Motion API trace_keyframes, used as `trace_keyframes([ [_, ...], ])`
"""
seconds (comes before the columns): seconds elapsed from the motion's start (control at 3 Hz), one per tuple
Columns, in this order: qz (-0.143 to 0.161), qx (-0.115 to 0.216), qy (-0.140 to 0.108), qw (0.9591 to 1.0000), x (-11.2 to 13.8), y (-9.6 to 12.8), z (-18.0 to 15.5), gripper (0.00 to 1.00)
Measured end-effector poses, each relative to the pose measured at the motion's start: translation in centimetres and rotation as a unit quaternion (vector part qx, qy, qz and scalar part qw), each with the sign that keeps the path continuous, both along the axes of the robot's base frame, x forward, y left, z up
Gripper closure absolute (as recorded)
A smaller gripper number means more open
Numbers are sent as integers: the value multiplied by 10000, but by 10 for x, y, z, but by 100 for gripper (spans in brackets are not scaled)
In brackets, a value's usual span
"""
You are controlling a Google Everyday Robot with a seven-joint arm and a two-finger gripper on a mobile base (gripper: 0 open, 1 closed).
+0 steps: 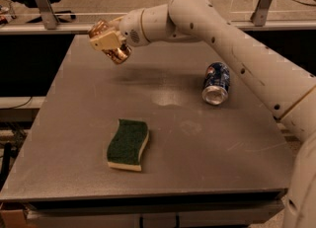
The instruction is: Place orange can upright
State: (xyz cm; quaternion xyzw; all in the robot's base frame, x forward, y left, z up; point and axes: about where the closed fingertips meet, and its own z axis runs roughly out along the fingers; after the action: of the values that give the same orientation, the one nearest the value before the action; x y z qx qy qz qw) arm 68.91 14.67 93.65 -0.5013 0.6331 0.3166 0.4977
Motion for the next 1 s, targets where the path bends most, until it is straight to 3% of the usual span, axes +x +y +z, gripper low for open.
trace_keyframes([
  [0.33,-88,446,-21,9990,-12,-7,6,100],
  [1.0,-484,928,-220,9943,-38,-20,3,100],
])
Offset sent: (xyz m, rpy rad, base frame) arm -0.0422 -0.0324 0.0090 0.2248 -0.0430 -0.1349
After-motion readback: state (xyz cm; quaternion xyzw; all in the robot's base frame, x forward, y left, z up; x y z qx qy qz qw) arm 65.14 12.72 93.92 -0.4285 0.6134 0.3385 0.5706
